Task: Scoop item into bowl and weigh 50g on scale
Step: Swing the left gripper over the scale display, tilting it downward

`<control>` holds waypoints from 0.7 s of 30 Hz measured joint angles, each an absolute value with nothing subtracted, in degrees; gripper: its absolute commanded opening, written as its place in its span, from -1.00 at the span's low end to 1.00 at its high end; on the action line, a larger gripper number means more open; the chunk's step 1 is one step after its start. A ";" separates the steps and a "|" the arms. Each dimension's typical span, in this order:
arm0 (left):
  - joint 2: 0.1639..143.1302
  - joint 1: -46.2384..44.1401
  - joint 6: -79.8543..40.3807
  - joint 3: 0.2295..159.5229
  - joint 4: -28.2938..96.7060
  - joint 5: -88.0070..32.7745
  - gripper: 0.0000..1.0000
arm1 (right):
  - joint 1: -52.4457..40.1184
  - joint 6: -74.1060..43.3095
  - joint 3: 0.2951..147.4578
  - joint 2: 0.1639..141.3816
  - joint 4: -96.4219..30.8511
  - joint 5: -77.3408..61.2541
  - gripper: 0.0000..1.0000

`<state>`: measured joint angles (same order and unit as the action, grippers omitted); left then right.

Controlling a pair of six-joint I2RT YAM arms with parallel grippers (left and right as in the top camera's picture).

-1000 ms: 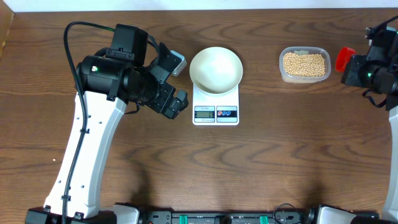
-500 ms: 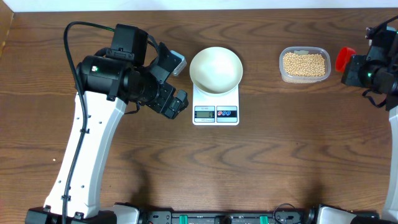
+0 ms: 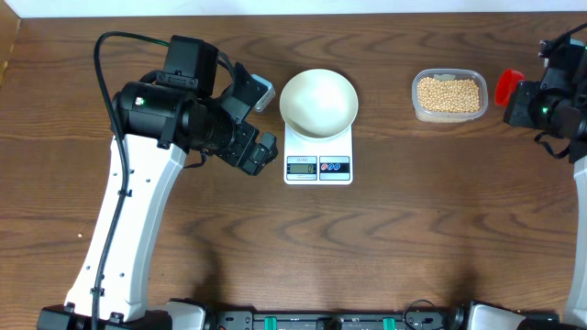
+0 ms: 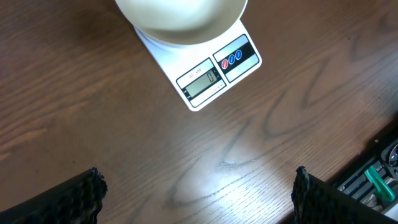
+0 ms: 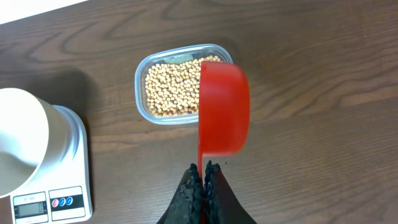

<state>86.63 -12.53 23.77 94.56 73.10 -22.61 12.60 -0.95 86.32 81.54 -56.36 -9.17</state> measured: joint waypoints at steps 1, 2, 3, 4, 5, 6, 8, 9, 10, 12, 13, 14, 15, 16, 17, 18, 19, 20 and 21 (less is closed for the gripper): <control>86.63 -12.53 23.77 94.56 73.10 -22.61 0.96 | 12.60 -0.95 86.32 81.54 -56.36 -9.17 -0.98; 86.63 -12.53 23.77 94.56 73.10 -22.61 0.96 | 12.60 -0.95 86.32 81.54 -56.36 -9.19 -0.98; 86.63 -12.53 23.77 94.56 73.10 -22.61 0.96 | 12.60 -0.95 86.32 81.54 -56.36 -9.17 -0.98; 86.63 -12.53 23.77 94.56 73.10 -22.61 0.95 | 12.60 -0.95 86.32 81.54 -56.36 -9.17 -0.98; 86.63 -12.53 23.77 94.56 73.08 -22.61 0.96 | 12.60 -0.95 86.32 81.54 -56.36 -9.17 -0.98; 86.63 -12.53 23.77 94.56 73.08 -22.65 0.96 | 12.60 -0.95 86.32 81.54 -56.36 -9.17 -0.98; 86.63 -12.53 23.77 94.56 72.97 -22.79 0.96 | 12.60 -0.95 86.32 81.54 -56.36 -9.17 -0.98; 86.63 -12.56 23.77 94.56 72.88 -22.83 0.96 | 12.60 -0.95 86.32 81.54 -56.36 -9.17 -0.98; 86.63 -12.56 23.77 94.56 72.77 -22.85 0.96 | 12.60 -0.95 86.32 81.54 -56.36 -9.17 -0.98; 86.63 -12.56 23.77 94.56 72.73 -22.85 0.96 | 12.60 -0.95 86.32 81.54 -56.36 -9.17 -0.98; 86.63 -12.67 23.77 94.56 72.73 -22.83 0.96 | 12.60 -0.95 86.32 81.54 -56.36 -9.17 -0.98; 86.63 -12.78 23.77 94.56 72.66 -22.83 0.96 | 12.60 -0.95 86.32 81.54 -56.36 -9.17 -0.98; 86.63 -13.02 23.77 94.56 72.60 -22.83 0.96 | 12.60 -0.95 86.32 81.54 -56.36 -9.17 -0.98; 86.63 -13.39 23.77 94.56 72.60 -22.85 0.96 | 12.60 -0.95 86.32 81.54 -56.36 -9.17 -0.98; 86.63 -13.91 23.77 94.56 72.60 -22.83 0.96 | 12.60 -0.95 86.32 81.54 -56.36 -9.17 -0.98; 86.63 -14.55 23.77 94.56 72.60 -22.79 0.96 | 12.60 -0.95 86.32 81.54 -56.36 -9.17 -0.98; 86.63 -15.29 23.77 94.56 72.60 -22.65 0.96 | 12.60 -0.95 86.32 81.54 -56.36 -9.17 -0.98; 86.63 -15.99 23.77 94.56 72.60 -22.41 0.96 | 12.60 -0.95 86.32 81.54 -56.36 -9.17 -0.98; 86.63 -16.73 23.77 94.56 72.60 -22.04 0.96 | 12.60 -0.95 86.32 81.54 -56.36 -9.17 -0.98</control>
